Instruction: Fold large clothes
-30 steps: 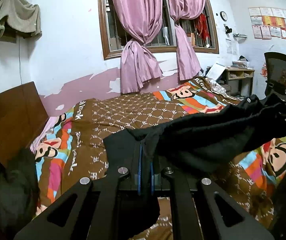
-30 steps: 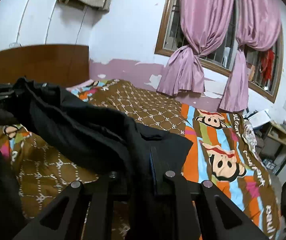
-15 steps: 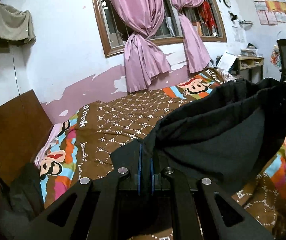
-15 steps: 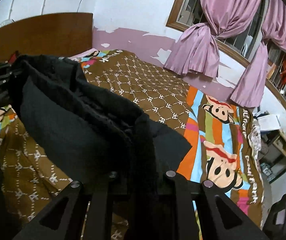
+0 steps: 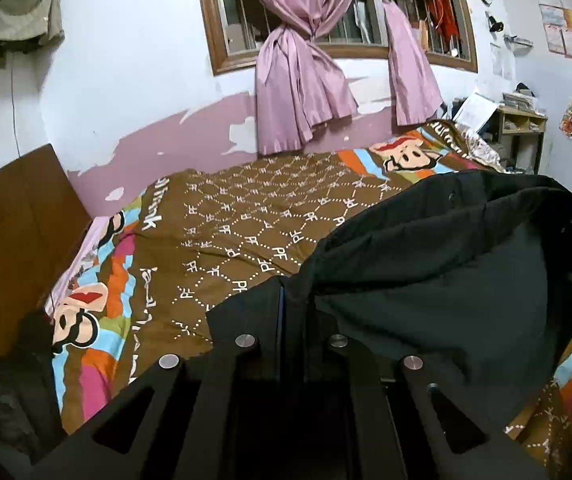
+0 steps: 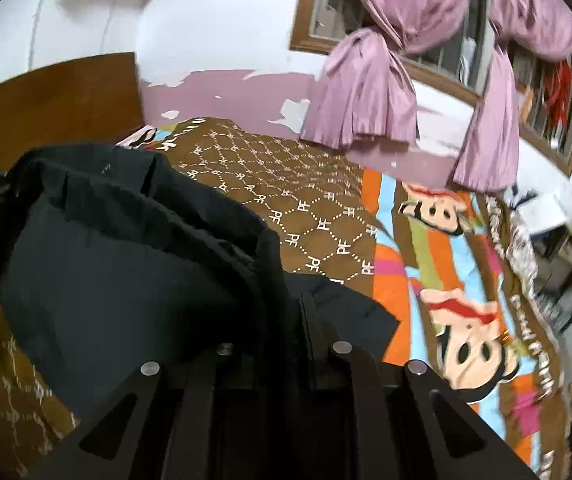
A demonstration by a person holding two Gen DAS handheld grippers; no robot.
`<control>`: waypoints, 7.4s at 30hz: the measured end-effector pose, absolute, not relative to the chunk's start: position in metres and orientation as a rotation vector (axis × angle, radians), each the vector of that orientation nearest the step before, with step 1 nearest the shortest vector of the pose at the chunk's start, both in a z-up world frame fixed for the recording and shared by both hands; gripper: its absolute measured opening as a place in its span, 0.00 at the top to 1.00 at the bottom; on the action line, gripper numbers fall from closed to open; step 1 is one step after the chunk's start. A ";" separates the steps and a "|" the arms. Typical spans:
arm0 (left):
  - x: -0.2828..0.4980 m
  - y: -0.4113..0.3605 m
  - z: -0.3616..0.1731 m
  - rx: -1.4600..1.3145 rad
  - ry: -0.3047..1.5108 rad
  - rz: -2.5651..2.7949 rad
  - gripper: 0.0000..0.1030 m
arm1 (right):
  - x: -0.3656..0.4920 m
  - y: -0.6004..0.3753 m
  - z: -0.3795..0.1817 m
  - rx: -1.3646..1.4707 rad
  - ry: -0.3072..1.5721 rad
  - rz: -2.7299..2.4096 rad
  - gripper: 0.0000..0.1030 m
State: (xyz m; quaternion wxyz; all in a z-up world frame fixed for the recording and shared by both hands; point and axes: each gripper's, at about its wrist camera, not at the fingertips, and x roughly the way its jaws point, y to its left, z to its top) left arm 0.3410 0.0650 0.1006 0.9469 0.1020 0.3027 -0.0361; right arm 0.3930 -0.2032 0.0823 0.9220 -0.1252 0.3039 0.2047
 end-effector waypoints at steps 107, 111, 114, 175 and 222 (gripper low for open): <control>0.484 0.090 -0.042 0.078 0.933 -0.129 0.01 | 0.543 -0.171 -0.060 -0.095 0.916 0.504 0.00; 0.477 0.087 -0.045 0.076 0.923 -0.130 0.01 | 0.536 -0.176 -0.065 -0.078 0.889 0.516 0.00; 0.473 0.081 -0.047 0.093 0.907 -0.123 0.01 | 0.531 -0.174 -0.067 -0.090 0.878 0.513 0.00; 0.406 0.179 -0.008 -0.164 0.651 0.012 0.01 | 0.485 -0.273 -0.049 0.040 0.692 0.264 0.00; 0.405 0.221 -0.034 -0.581 0.927 -0.246 0.57 | 0.492 -0.318 -0.097 0.509 0.976 0.606 0.43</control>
